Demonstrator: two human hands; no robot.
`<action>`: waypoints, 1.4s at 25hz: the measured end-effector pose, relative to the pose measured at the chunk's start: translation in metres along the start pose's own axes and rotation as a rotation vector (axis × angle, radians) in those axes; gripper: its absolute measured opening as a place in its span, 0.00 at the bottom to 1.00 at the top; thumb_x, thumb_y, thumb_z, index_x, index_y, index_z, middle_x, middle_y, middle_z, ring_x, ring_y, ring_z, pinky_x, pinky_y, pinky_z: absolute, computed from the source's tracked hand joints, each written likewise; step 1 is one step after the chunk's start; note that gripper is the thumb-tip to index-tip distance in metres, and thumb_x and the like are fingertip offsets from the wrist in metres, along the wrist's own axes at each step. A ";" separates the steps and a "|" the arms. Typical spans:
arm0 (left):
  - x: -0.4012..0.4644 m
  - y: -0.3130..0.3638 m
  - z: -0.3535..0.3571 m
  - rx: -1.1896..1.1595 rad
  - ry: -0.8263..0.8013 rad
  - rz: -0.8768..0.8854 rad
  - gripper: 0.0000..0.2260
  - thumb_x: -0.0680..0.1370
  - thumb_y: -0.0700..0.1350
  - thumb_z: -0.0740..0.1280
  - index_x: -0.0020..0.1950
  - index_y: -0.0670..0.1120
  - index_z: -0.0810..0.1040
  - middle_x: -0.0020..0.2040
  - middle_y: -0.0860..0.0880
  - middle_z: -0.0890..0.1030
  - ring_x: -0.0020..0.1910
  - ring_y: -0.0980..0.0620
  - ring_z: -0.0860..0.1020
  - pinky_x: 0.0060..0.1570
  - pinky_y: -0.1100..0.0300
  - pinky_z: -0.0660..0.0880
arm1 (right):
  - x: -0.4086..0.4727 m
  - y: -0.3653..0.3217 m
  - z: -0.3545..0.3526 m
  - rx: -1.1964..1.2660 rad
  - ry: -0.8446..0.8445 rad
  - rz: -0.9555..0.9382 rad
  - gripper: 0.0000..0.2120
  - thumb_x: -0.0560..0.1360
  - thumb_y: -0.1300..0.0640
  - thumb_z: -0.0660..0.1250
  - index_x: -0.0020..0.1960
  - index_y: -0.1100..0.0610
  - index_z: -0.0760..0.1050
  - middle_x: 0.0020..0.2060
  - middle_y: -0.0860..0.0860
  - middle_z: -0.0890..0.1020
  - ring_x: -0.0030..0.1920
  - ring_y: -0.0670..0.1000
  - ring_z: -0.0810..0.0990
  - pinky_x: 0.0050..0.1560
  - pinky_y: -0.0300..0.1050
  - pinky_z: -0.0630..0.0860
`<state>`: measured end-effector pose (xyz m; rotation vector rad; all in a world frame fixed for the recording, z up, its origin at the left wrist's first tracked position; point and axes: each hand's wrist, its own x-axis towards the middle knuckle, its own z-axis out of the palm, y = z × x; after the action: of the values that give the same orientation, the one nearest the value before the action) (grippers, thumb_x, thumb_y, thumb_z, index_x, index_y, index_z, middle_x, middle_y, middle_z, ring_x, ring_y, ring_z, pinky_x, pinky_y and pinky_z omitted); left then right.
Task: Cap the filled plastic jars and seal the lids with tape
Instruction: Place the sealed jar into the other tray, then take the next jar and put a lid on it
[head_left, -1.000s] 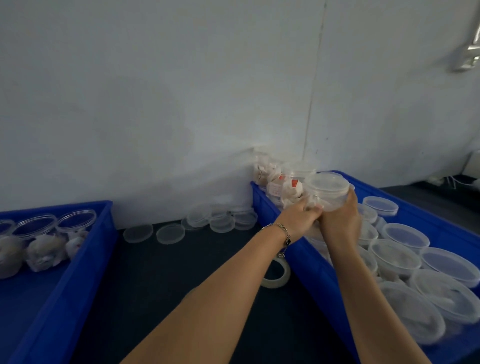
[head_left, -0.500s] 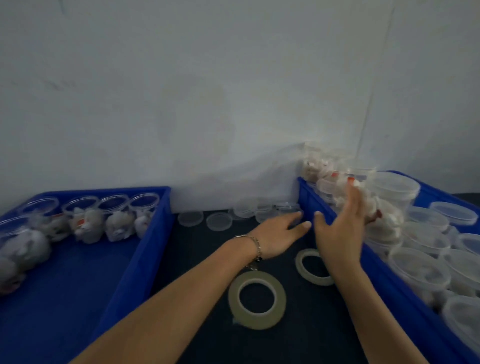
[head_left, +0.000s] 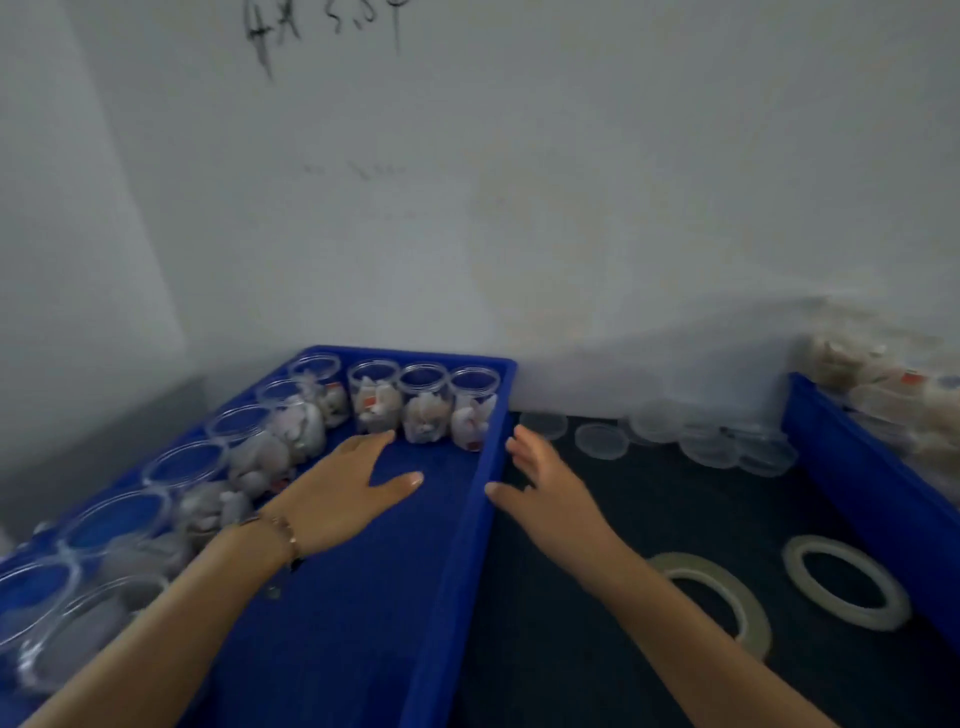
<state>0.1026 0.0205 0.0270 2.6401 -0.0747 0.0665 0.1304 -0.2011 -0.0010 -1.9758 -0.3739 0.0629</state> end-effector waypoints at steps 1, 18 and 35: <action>-0.014 -0.023 -0.008 0.104 0.001 -0.105 0.34 0.76 0.64 0.57 0.77 0.51 0.53 0.76 0.50 0.57 0.74 0.52 0.59 0.70 0.59 0.59 | 0.000 -0.007 0.021 -0.015 -0.085 -0.013 0.38 0.76 0.52 0.67 0.77 0.47 0.46 0.74 0.41 0.60 0.70 0.41 0.62 0.56 0.29 0.65; -0.090 -0.125 -0.025 0.531 0.040 -0.378 0.14 0.76 0.58 0.60 0.57 0.52 0.72 0.50 0.53 0.76 0.49 0.54 0.75 0.54 0.57 0.75 | -0.024 -0.068 0.218 -0.275 -0.762 -0.078 0.49 0.74 0.51 0.70 0.77 0.56 0.35 0.66 0.59 0.72 0.63 0.59 0.74 0.62 0.55 0.72; -0.012 0.130 -0.001 0.148 0.300 0.419 0.28 0.73 0.65 0.56 0.71 0.55 0.67 0.68 0.56 0.72 0.64 0.57 0.71 0.61 0.63 0.67 | -0.061 -0.035 -0.020 -0.051 0.159 -0.074 0.60 0.58 0.44 0.79 0.62 0.21 0.31 0.47 0.31 0.76 0.43 0.34 0.76 0.45 0.30 0.74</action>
<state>0.0827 -0.0926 0.0887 2.6827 -0.5363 0.6273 0.0687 -0.2231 0.0318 -2.0000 -0.3467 -0.1519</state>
